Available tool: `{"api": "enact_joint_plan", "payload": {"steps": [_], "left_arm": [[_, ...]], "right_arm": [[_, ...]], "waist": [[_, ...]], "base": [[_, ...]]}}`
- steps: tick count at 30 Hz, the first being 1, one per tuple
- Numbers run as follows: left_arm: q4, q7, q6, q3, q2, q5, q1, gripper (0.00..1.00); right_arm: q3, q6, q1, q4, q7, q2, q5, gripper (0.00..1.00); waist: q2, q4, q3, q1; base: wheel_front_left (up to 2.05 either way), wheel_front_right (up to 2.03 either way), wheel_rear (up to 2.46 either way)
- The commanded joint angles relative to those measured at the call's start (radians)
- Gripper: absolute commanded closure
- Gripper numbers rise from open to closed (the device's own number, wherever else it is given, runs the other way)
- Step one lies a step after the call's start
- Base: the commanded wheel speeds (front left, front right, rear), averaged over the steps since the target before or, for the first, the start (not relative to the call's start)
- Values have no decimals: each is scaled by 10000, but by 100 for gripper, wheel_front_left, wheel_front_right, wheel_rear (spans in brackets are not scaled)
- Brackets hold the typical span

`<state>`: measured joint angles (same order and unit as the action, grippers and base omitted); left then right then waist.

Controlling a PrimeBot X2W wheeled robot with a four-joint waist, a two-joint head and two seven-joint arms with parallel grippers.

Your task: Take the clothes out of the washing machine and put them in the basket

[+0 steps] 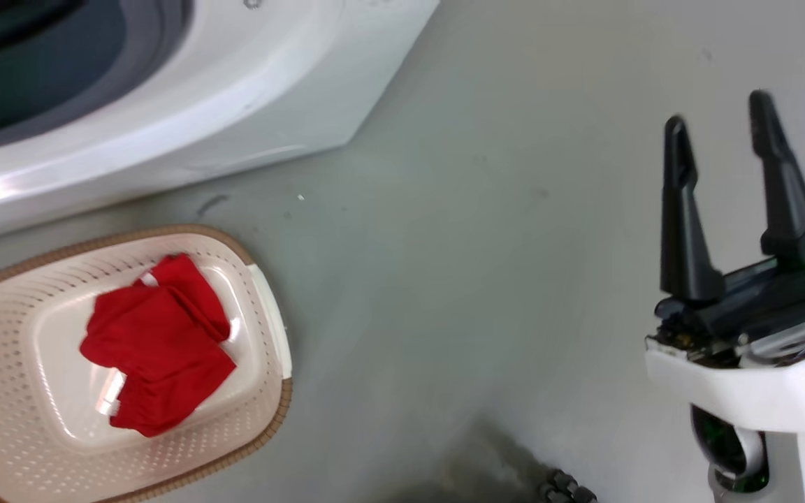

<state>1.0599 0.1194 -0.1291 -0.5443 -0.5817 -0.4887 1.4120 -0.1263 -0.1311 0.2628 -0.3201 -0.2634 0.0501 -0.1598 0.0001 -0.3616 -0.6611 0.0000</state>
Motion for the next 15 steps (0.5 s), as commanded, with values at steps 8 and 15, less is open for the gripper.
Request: {"api": "enact_joint_plan", "payload": {"steps": [8,15], "left_arm": [[210,-1692,-2,-53,317,-648,-1521,100],[239,-3027,5,-125,664,-978,-3016,100]], "right_arm": [[-146,7,-522,240,-20,2,336,0],[-222,7,-1006,443,-20,2,588,0]], "waist": [[-1,421,1447,0],[-1,681,2477,0]], "base": [[0,0,0],[0,0,0]]}}
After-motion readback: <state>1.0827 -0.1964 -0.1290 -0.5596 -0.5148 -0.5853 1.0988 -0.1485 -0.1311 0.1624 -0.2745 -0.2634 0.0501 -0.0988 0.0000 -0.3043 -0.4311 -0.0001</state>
